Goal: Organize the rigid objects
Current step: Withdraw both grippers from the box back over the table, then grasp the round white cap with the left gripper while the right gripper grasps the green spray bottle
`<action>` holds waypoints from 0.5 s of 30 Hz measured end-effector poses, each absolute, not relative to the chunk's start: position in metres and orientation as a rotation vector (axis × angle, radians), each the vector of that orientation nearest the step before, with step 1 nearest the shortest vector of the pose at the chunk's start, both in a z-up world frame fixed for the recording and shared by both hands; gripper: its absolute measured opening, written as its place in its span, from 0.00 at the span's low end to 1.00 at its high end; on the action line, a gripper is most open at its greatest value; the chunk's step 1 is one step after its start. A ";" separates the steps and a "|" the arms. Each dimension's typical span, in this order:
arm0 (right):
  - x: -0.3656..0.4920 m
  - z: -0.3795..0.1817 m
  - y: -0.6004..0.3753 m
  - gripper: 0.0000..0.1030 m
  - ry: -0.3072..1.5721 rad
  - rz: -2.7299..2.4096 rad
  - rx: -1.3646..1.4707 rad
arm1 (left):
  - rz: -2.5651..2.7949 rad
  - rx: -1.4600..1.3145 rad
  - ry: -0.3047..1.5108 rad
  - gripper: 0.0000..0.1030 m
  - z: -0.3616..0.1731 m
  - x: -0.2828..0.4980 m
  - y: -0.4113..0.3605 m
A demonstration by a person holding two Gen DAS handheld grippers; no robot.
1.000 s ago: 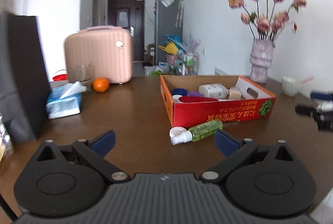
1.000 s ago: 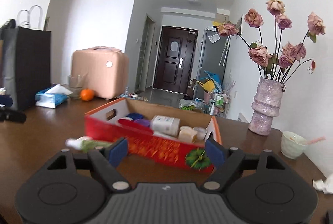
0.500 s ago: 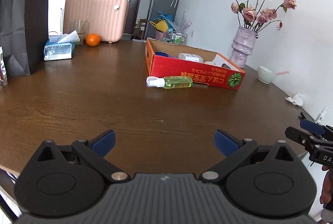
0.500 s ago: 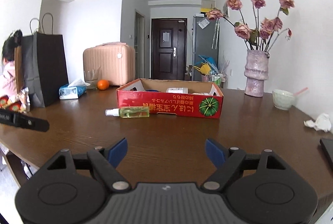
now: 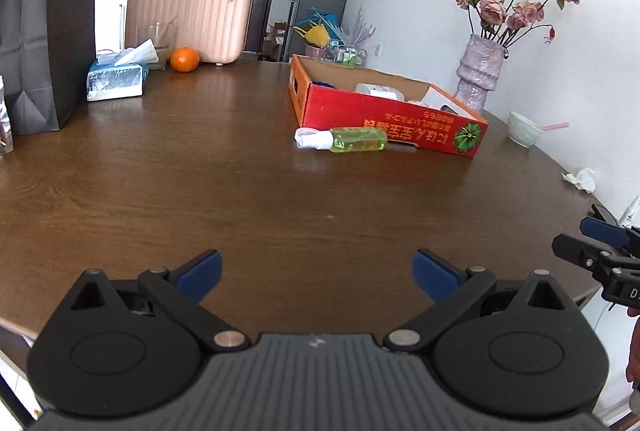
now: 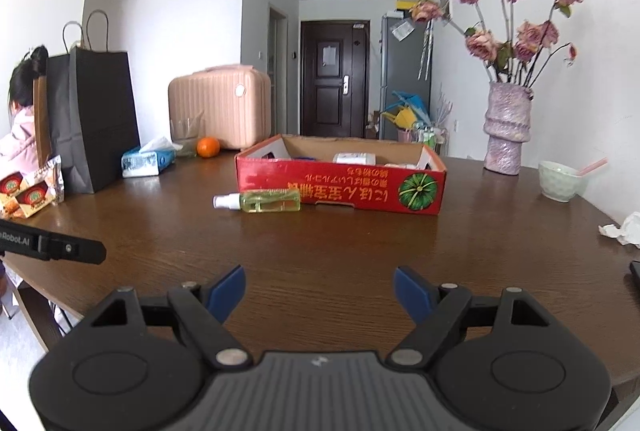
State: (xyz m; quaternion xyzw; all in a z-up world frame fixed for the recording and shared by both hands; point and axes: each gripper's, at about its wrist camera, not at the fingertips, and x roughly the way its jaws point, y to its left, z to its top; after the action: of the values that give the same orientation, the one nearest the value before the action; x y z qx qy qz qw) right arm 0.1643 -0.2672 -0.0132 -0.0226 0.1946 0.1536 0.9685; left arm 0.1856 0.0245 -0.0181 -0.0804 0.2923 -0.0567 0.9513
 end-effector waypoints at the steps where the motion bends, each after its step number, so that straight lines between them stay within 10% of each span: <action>1: 0.170 -0.013 -0.265 0.78 0.400 0.314 -0.050 | -0.111 -0.163 0.594 1.00 -0.018 0.191 0.027; 15: 0.362 0.014 -0.183 0.79 0.427 0.600 -0.261 | -0.086 -0.072 0.585 1.00 -0.005 0.310 0.066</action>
State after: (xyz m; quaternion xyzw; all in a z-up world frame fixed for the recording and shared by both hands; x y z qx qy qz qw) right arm 0.3616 -0.1833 0.0143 -0.1270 0.2082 0.2922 0.9247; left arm 0.3099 0.0662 -0.0046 -0.0353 0.2883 -0.0425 0.9559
